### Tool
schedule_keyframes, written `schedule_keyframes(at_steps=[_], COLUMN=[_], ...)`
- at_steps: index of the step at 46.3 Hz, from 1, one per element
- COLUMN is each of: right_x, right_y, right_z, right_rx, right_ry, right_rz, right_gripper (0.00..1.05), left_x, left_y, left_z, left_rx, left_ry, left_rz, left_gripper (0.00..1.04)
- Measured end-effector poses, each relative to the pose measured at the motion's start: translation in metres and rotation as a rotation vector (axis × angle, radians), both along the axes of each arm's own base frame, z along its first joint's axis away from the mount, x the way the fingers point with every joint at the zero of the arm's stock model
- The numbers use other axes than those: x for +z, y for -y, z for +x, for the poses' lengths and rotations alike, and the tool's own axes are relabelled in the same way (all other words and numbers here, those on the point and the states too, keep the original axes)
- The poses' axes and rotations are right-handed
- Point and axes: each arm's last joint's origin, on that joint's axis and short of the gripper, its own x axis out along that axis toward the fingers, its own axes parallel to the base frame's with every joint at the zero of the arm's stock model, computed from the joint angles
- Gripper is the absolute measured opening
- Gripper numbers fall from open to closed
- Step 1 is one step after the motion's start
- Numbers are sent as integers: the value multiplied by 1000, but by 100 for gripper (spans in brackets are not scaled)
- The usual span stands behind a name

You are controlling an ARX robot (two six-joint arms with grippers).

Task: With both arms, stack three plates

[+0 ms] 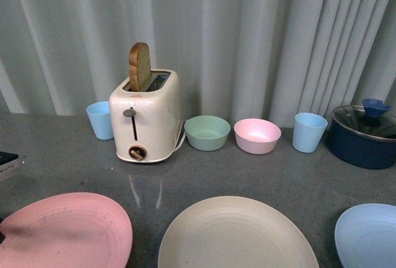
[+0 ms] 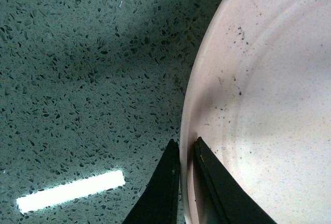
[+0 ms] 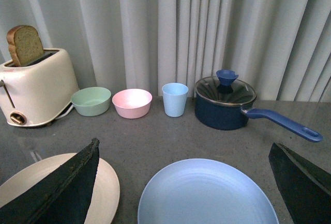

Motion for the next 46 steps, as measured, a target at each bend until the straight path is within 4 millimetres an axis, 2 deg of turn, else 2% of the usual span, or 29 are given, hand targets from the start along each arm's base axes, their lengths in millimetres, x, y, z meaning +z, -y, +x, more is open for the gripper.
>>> schedule_keyframes(at_steps=[10,26,38,46], right_x=[0,0,0,0], right_y=[0,0,0,0], right_z=[0,0,0,0], right_rx=[0,0,0,0], right_ry=[0,0,0,0], right_rz=[0,0,0,0], right_gripper=[97,97,97,97], left_x=[11,46,86,115], left_y=[-9,-36,-60,-57], left_z=[4,18,27,27], left_rx=[15,82,137,154], left_ry=[-20,-7,35,73], left_rz=[-46,-115,-186,-254], left_gripper=[4,4,4,4])
